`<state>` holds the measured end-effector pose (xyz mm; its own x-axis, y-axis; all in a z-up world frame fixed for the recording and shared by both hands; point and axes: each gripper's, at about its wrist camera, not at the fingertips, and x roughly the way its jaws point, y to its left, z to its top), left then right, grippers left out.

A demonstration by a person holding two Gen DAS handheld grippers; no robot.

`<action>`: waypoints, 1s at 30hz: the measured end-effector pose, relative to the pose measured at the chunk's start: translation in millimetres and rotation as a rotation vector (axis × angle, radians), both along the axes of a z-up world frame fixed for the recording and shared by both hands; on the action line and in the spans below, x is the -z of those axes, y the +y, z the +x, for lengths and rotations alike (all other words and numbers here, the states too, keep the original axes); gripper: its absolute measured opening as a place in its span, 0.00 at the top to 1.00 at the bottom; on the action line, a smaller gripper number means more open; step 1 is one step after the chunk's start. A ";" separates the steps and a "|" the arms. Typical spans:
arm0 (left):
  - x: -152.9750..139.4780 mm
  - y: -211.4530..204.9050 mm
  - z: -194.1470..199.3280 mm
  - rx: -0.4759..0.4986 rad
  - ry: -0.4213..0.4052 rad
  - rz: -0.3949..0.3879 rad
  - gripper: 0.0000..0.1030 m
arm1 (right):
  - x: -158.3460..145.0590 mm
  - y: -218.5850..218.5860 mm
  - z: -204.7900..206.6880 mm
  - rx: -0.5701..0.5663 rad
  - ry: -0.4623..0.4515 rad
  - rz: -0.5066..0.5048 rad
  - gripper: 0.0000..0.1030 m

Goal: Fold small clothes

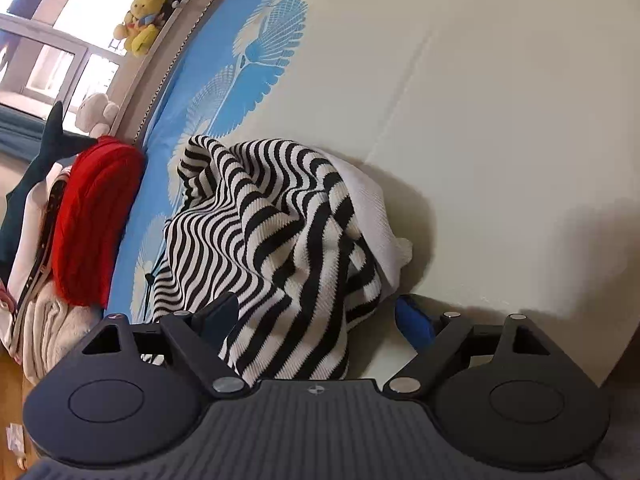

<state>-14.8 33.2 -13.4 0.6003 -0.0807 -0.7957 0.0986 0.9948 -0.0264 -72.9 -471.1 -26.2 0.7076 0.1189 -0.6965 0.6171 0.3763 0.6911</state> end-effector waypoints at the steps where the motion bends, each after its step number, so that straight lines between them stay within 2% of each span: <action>1: 1.4 1.0 1.3 -0.005 0.004 0.004 0.07 | 2.4 -0.7 0.2 0.014 -0.006 0.009 0.15; 4: 5.1 2.5 3.3 -0.017 0.008 0.042 0.02 | 11.9 -6.1 5.0 0.085 -0.043 0.054 0.07; 6: 8.1 5.0 5.6 -0.024 0.023 0.048 0.00 | 15.2 -3.3 10.1 0.106 -0.073 0.046 0.08; 7: 9.8 7.2 7.1 -0.030 0.034 0.045 0.00 | 13.7 0.1 13.9 0.095 -0.067 0.011 0.31; 8: 10.8 10.2 8.7 -0.037 0.045 0.035 0.00 | 13.3 3.0 17.1 0.071 -0.052 -0.018 0.78; 10: 11.3 18.5 11.3 -0.062 0.072 -0.007 0.00 | 13.4 5.4 17.0 0.056 -0.046 -0.026 0.80; 12: 10.7 26.5 12.9 -0.090 0.093 -0.052 0.00 | 5.1 7.7 19.6 0.036 -0.036 -0.087 0.81; 17: 2.8 41.0 8.3 -0.149 0.115 -0.123 0.01 | -0.7 18.4 33.2 0.055 0.070 -0.161 0.81; 20: 1.2 49.0 6.2 -0.181 0.122 -0.148 0.01 | -33.7 45.0 47.6 0.015 0.060 -0.330 0.83; 23: 4.0 56.2 7.5 -0.195 0.149 -0.176 0.01 | -91.7 112.3 65.8 -0.131 -0.057 -0.648 0.84; 26: 0.5 65.9 4.8 -0.212 0.137 -0.187 0.01 | -133.3 215.3 79.5 -0.363 -0.216 -0.936 0.85; 28: -5.0 77.9 1.8 -0.249 0.108 -0.181 0.01 | -138.1 287.1 78.5 -0.549 -0.306 -1.085 0.85; 30: -7.6 92.6 -0.2 -0.284 0.095 -0.195 0.01 | -124.6 350.5 70.6 -0.733 -0.369 -1.188 0.85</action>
<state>-15.0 125.9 -5.8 0.5450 -0.0771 -0.8349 -0.1935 0.9573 -0.2147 -2.3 -120.6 98.4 0.9008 0.0187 -0.4339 -0.1047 0.9789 -0.1752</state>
